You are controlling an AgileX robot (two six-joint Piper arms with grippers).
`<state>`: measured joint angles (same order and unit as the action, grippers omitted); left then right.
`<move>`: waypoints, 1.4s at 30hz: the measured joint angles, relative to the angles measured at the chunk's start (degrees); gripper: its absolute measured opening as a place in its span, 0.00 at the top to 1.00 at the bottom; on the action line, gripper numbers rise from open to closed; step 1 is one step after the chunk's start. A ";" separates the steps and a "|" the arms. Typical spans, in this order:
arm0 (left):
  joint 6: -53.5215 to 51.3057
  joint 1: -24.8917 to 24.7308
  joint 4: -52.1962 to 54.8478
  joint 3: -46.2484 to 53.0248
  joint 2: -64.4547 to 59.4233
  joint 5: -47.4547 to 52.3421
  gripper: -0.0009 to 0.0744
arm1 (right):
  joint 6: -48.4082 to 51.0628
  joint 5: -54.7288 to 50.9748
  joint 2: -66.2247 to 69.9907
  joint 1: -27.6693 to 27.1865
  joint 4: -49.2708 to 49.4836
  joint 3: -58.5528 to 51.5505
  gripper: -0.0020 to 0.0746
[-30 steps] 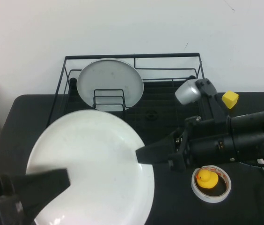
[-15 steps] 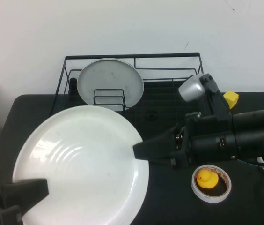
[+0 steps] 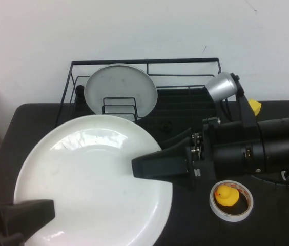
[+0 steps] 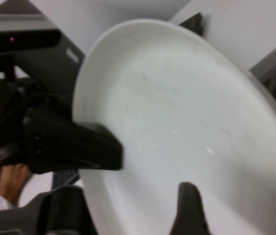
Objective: Place plate on rack
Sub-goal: Hand over the plate, then place the plate on the rack
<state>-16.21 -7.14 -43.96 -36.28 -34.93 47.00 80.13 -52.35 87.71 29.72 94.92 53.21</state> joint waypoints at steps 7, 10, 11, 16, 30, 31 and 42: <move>-0.34 -0.10 0.58 -1.33 0.12 1.81 0.87 | -0.23 -9.02 0.00 -3.23 0.13 0.00 0.36; -0.57 -0.23 2.64 -3.13 0.12 3.10 0.87 | -1.21 -12.72 0.00 -7.63 0.27 0.00 0.38; -0.87 -0.32 4.12 -3.77 0.12 3.39 0.87 | -1.61 -13.51 0.00 -9.52 0.53 0.00 0.39; -4.42 -0.32 7.04 -7.37 0.01 -1.64 0.87 | -2.64 -14.22 -0.57 -17.46 -1.20 0.00 0.54; -36.94 -0.32 6.20 -10.62 -11.76 -26.99 0.87 | -6.46 -13.17 -5.42 -23.57 -37.57 0.00 0.97; -38.98 -0.32 6.20 -11.46 -13.63 -26.05 0.87 | -8.22 -11.82 -6.91 -23.57 -41.30 0.00 0.97; -59.16 -0.32 6.30 -27.27 -33.63 -14.29 0.87 | -21.95 -6.54 -25.25 -23.48 -58.64 -5.18 0.97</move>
<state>-75.37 -7.46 -37.65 -63.54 -68.56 32.71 58.19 -58.89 62.46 6.23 36.28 48.04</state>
